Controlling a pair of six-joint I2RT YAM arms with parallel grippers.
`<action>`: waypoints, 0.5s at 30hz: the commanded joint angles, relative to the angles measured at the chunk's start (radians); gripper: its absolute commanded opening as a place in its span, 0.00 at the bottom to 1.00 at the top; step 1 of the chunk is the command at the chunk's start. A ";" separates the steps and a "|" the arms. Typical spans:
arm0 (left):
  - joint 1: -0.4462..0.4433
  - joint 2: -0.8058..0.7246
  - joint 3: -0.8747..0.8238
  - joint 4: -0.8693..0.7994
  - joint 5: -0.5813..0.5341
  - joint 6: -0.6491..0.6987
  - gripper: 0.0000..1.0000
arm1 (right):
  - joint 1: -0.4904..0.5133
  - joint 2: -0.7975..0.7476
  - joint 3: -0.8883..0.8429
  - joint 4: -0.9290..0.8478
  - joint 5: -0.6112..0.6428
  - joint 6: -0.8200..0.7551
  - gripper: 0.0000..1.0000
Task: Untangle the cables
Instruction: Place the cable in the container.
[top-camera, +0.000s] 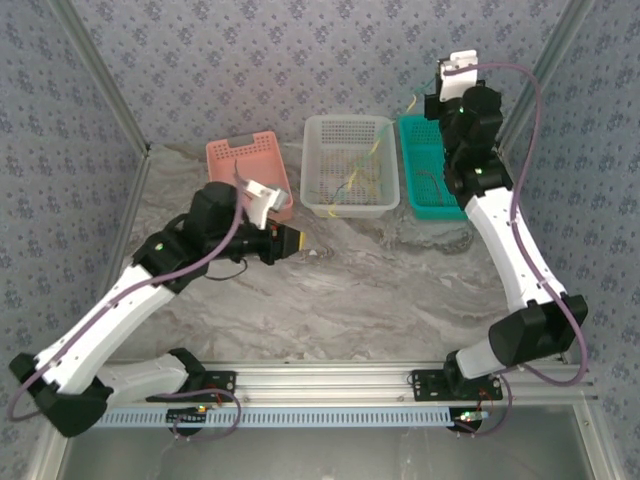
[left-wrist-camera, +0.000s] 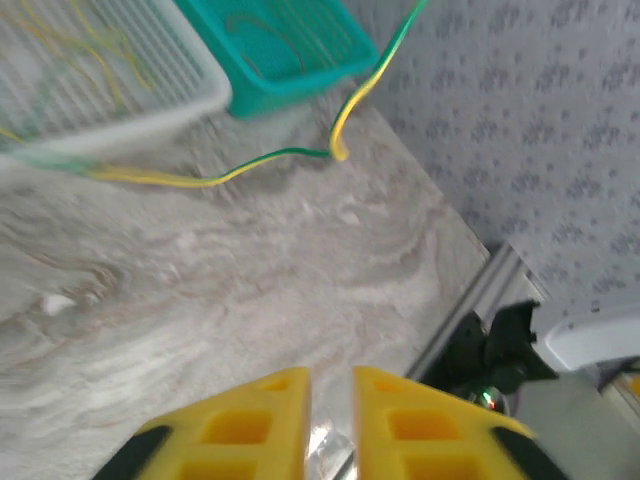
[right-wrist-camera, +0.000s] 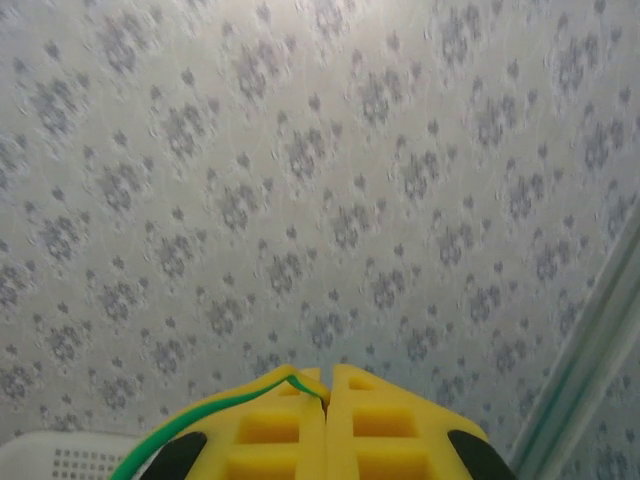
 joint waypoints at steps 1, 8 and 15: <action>-0.002 -0.127 -0.045 0.047 -0.239 -0.158 0.31 | 0.000 0.091 0.132 -0.261 0.205 0.150 0.00; 0.002 -0.204 -0.157 0.052 -0.377 -0.291 0.43 | 0.002 0.384 0.545 -0.955 0.382 0.543 0.00; -0.008 -0.060 -0.225 0.273 -0.259 -0.399 0.49 | -0.031 0.566 0.684 -1.174 0.107 0.759 0.00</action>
